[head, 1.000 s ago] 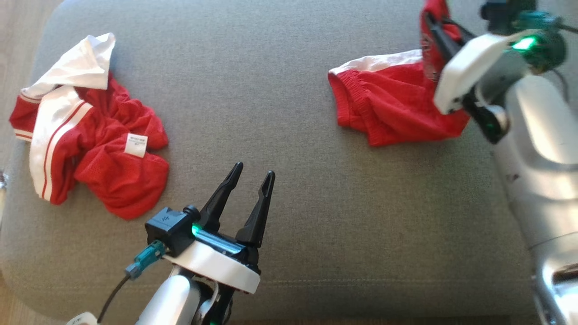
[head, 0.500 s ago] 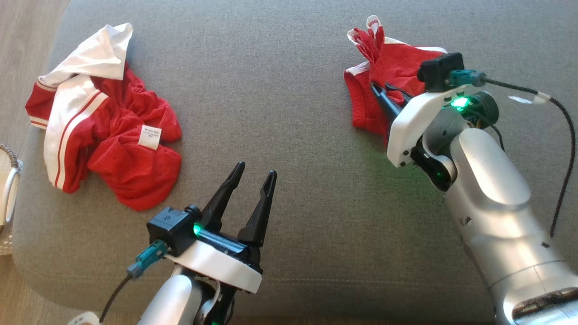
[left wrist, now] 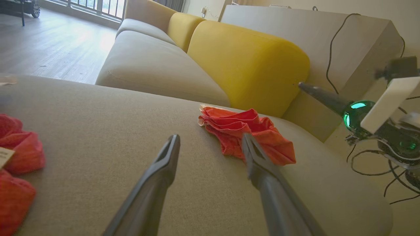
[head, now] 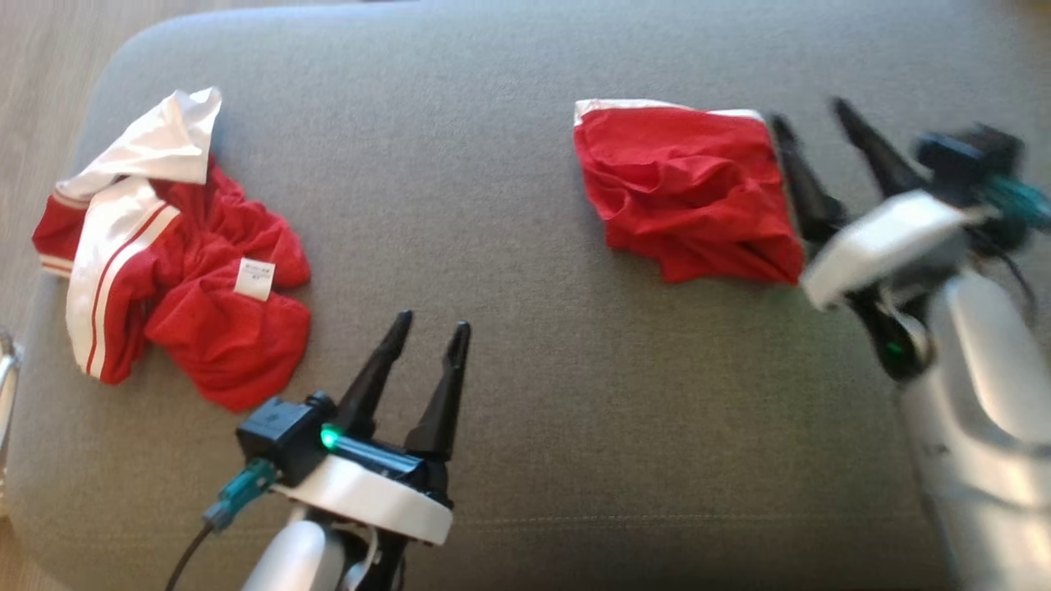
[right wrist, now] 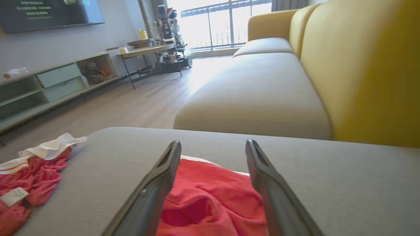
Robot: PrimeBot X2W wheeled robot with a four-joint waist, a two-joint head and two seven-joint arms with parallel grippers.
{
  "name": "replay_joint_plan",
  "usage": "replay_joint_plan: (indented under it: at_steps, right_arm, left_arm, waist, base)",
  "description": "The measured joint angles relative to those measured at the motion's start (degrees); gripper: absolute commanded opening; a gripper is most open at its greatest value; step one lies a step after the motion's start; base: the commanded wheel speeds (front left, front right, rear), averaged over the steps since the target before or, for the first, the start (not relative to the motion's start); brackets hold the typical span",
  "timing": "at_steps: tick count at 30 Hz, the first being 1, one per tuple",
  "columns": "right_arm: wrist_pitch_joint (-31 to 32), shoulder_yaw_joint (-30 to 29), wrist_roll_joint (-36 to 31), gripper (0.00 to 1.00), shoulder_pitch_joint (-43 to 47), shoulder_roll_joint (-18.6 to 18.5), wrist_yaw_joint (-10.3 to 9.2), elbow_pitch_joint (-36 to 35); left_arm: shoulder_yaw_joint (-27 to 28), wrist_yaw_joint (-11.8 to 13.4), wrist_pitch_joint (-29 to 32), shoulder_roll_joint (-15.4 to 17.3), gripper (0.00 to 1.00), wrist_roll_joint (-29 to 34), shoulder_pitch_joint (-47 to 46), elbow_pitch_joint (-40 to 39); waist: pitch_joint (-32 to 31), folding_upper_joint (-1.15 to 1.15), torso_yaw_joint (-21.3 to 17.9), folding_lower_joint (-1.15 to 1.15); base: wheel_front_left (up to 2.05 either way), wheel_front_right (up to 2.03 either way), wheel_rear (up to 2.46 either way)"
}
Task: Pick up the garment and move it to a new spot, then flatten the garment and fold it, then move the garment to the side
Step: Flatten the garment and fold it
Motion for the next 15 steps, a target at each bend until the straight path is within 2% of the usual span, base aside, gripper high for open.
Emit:
replay_joint_plan:
  at_steps: [4, 7, 12, 13, 14, 15]
  right_arm:
    - [-1.6, -4.6, -3.3, 1.00, 6.5, -2.0, 0.00, -4.2]
    - [-2.5, -6.4, -4.9, 1.00, 14.2, -1.3, 0.00, -7.8]
    - [-2.4, -7.2, -5.2, 1.00, 21.3, 1.5, 0.00, -10.6]
    - [-2.1, -7.2, -5.2, 0.78, 22.0, 1.8, 0.00, -10.9]
    - [-1.9, -7.2, -5.2, 0.38, 22.3, 2.1, 0.00, -11.2]
    - [-1.8, -7.1, -5.2, 0.06, 22.4, 2.3, 0.00, -11.4]
  left_arm:
    - [2.9, 0.7, 0.0, -0.1, 1.00, 2.5, 1.5, -1.5]
    - [4.8, 2.5, 0.0, -0.2, 1.00, 4.0, 3.4, -3.4]
    - [5.1, 3.0, 0.0, -0.3, 1.00, 5.0, 4.8, -4.5]
    - [5.0, 3.0, 0.0, -0.3, 1.00, 5.0, 4.8, -4.6]
    - [4.8, 3.0, 0.0, -0.3, 1.00, 5.0, 4.9, -4.7]
    - [4.6, 3.0, 0.0, -0.3, 1.00, 5.0, 4.9, -4.7]
  waist:
    - [-1.6, 0.00, -1.1, 0.00]
    - [-2.8, 0.00, -2.3, 0.00]
    - [-3.2, 0.00, -3.1, 0.00]
    - [-3.2, 0.00, -3.1, 0.00]
    - [-3.1, 0.00, -3.1, 0.00]
    - [-3.1, 0.00, -3.0, 0.00]
  base:
    - [0.00, 0.00, 0.00]
    - [0.00, 0.00, 0.00]
    - [0.00, 0.00, 0.00]
    - [0.00, 0.00, 0.00]
    - [0.00, 0.00, 0.00]
    - [0.00, 0.00, 0.00]
